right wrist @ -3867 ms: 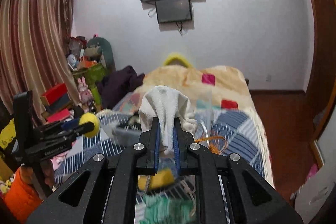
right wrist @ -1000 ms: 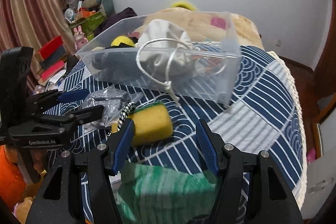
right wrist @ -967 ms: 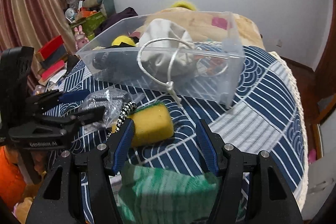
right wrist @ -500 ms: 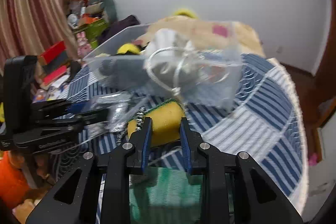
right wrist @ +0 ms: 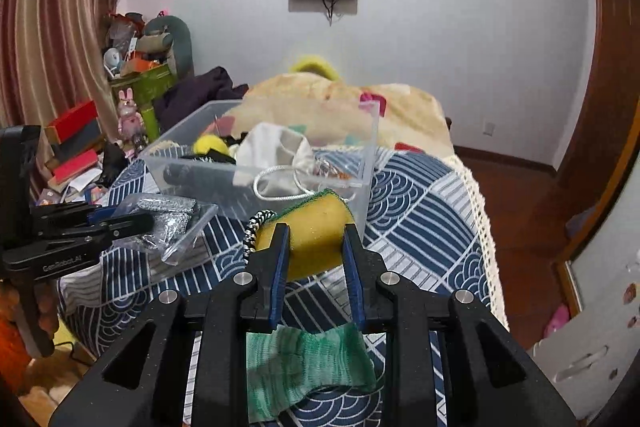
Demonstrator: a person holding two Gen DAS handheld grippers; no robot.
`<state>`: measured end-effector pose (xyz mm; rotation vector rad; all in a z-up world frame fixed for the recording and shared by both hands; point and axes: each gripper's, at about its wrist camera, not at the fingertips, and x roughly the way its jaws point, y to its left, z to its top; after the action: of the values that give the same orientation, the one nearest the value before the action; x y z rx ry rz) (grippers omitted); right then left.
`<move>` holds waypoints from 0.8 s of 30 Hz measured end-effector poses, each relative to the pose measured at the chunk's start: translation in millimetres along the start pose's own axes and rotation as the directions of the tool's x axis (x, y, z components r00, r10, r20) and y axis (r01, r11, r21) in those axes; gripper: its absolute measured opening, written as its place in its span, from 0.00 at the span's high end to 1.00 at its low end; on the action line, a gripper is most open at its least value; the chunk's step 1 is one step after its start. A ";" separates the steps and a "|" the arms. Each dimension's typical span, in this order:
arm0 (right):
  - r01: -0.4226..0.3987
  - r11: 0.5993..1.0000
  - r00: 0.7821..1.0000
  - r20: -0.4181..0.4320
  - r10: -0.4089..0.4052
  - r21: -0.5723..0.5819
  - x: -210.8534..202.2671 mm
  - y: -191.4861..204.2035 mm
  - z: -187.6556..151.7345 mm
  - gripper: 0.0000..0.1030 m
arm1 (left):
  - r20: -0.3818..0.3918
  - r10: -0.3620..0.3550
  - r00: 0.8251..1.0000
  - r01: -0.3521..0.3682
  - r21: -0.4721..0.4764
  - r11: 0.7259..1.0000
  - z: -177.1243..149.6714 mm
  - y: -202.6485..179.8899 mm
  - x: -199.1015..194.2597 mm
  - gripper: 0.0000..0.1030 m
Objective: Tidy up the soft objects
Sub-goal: 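Grasp the bagged silver glove with the left tool while the right tool grasps the yellow sponge, then place the bagged glove into the box with the left tool while the right tool drops the sponge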
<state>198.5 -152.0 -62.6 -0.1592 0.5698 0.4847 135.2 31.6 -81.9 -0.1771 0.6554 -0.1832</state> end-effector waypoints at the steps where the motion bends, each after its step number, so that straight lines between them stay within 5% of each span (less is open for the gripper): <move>1: -0.006 1.000 1.000 0.006 0.006 -0.010 -1.1 3.2 1.6 0.77 | 0.008 -0.010 1.000 0.010 -0.003 1.000 2.8 -1.2 -2.0 0.75; 12: -0.088 0.989 0.993 -0.090 0.078 -0.120 40.7 48.2 -5.6 0.77 | 0.052 -0.079 0.996 0.079 0.005 0.997 16.6 -20.6 -19.4 0.75; 24: -0.022 0.996 0.999 -0.033 0.020 -0.090 17.3 29.0 1.7 0.77 | -0.040 0.024 0.999 -0.023 0.027 0.999 -4.0 -6.2 15.1 0.75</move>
<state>198.0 -119.2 -71.1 -0.2475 0.5818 0.5293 143.8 21.8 -92.5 -0.1403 0.6950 -0.1727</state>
